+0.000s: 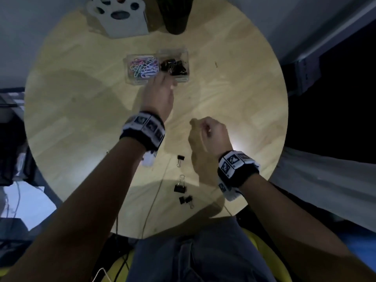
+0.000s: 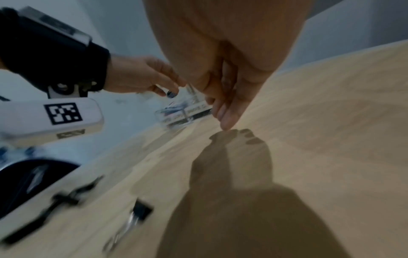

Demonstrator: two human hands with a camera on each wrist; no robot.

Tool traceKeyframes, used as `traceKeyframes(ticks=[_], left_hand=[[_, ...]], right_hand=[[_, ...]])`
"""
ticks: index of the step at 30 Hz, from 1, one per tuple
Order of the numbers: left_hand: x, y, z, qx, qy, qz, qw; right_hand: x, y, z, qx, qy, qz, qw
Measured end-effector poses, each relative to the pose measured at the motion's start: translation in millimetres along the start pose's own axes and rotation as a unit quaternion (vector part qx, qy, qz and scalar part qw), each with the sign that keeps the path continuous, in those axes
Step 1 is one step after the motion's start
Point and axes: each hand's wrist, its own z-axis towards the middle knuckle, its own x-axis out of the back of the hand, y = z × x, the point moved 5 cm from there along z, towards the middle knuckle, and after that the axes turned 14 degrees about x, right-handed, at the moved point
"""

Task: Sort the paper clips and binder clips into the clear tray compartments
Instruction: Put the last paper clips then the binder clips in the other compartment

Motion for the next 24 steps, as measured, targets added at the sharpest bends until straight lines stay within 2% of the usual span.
traceKeyframes(ticks=[2,4,6,9,11,15,18,20,22,24], left_hand=[[-10,-15,-50,0.002,-0.007,-0.011,1.0],[-28,-35,-101,0.032,-0.037,-0.018,0.999],[-49,-52,-146,0.069,-0.077,-0.033,0.994],[-71,-63,-198,0.102,-0.128,-0.061,0.985],[-79,-62,-217,0.122,-0.135,-0.074,0.981],[-90,-54,-231,0.156,-0.13,-0.062,0.977],[-96,-45,-231,0.172,-0.134,-0.035,0.975],[-99,-41,-230,0.176,-0.131,-0.028,0.975],[-99,-43,-229,0.183,-0.131,-0.041,0.974],[-95,-50,-228,0.208,-0.119,-0.08,0.968]], right_hand=[[-17,-3,-14,0.051,-0.099,-0.063,0.992],[-37,-7,-29,0.115,-0.211,-0.133,0.962],[-54,-12,-41,0.173,-0.288,-0.181,0.924],[-71,-12,-55,0.243,-0.352,-0.265,0.864],[-73,-9,-61,0.258,-0.358,-0.294,0.848],[-60,-3,-71,0.24,-0.347,-0.293,0.858],[-53,7,-77,0.177,-0.326,-0.289,0.882],[-53,13,-82,0.142,-0.335,-0.291,0.885],[-53,17,-89,0.108,-0.351,-0.254,0.895],[-50,12,-99,0.08,-0.338,-0.166,0.923]])
